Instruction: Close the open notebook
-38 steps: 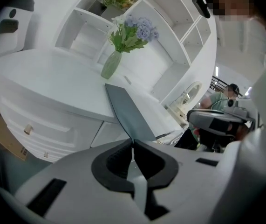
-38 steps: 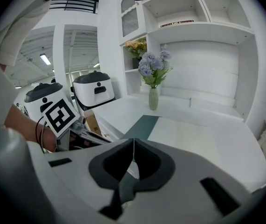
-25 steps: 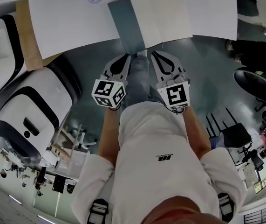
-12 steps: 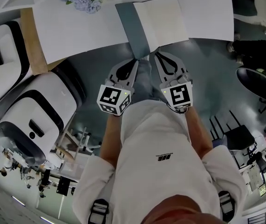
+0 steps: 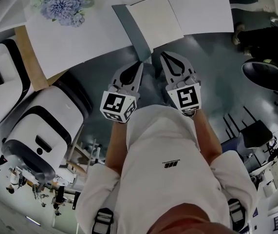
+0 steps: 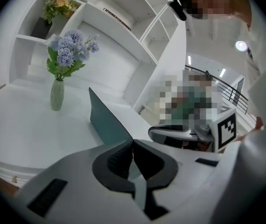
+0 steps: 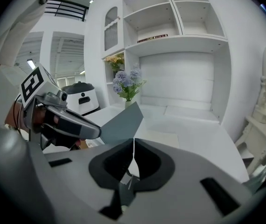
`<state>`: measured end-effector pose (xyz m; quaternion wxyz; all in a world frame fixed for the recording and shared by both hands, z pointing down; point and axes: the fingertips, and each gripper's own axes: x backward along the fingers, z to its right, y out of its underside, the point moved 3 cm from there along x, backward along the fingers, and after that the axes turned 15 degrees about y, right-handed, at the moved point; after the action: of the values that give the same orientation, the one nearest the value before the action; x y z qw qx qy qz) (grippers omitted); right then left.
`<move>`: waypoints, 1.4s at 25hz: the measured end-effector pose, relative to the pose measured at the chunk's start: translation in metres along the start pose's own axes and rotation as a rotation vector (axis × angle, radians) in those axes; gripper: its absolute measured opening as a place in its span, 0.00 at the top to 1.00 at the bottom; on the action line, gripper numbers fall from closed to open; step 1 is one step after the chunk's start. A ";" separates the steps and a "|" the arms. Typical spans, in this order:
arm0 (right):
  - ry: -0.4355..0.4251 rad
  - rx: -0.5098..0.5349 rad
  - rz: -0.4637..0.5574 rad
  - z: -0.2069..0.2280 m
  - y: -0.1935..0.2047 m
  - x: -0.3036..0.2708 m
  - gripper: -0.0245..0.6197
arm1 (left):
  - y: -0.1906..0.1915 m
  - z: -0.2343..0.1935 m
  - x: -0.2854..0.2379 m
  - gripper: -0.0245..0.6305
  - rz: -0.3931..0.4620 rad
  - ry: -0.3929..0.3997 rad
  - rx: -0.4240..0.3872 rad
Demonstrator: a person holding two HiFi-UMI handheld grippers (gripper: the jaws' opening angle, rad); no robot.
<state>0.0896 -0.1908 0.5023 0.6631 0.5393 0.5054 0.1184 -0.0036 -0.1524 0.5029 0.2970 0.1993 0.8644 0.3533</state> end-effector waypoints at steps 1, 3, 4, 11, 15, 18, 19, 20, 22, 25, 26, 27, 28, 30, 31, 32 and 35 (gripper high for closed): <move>0.005 -0.004 0.001 0.003 0.000 0.003 0.97 | -0.001 0.002 -0.002 0.96 -0.002 0.001 -0.003; 0.012 -0.012 0.005 0.010 0.001 0.006 0.97 | -0.003 0.006 -0.008 0.96 -0.006 0.001 -0.011; 0.015 -0.015 0.009 0.013 0.001 0.008 0.97 | -0.004 0.007 -0.011 0.96 -0.007 0.001 -0.015; -0.032 -0.003 0.024 0.030 0.002 0.011 0.97 | -0.010 0.018 -0.034 0.96 0.009 -0.020 -0.024; -0.050 0.002 0.022 0.045 0.007 0.014 0.97 | -0.012 0.024 -0.050 0.96 0.018 -0.030 -0.018; -0.058 0.004 0.016 0.056 0.013 0.015 0.97 | -0.013 0.029 -0.061 0.96 0.017 -0.036 -0.020; -0.059 0.002 0.014 0.060 0.014 0.015 0.97 | -0.013 0.030 -0.065 0.96 0.016 -0.038 -0.021; -0.059 -0.001 0.013 0.063 0.016 0.016 0.97 | -0.014 0.030 -0.068 0.96 0.015 -0.040 -0.021; -0.056 -0.008 0.010 0.070 0.018 0.016 0.97 | -0.015 0.031 -0.074 0.96 0.010 -0.041 -0.023; -0.056 -0.014 0.003 0.077 0.024 0.017 0.97 | -0.014 0.033 -0.083 0.96 0.001 -0.039 -0.023; -0.055 -0.015 0.001 0.080 0.025 0.016 0.97 | -0.014 0.034 -0.086 0.96 -0.002 -0.037 -0.023; -0.054 -0.016 -0.001 0.083 0.026 0.016 0.97 | -0.014 0.035 -0.090 0.96 -0.005 -0.035 -0.023; -0.053 -0.018 -0.003 0.085 0.027 0.015 0.97 | -0.014 0.035 -0.093 0.96 -0.008 -0.034 -0.023; -0.049 -0.024 -0.006 0.088 0.029 0.013 0.97 | -0.014 0.035 -0.098 0.96 -0.011 -0.031 -0.021; -0.048 -0.026 -0.008 0.089 0.029 0.013 0.97 | -0.013 0.034 -0.101 0.96 -0.013 -0.031 -0.020; -0.048 -0.027 -0.009 0.090 0.030 0.012 0.97 | -0.013 0.034 -0.103 0.96 -0.015 -0.030 -0.020; -0.047 -0.031 -0.014 0.093 0.033 0.010 0.97 | -0.011 0.034 -0.112 0.96 -0.022 -0.032 -0.022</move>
<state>0.1819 -0.2261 0.5159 0.6838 0.5282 0.4915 0.1089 0.1006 -0.2050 0.5166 0.3169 0.1919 0.8577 0.3565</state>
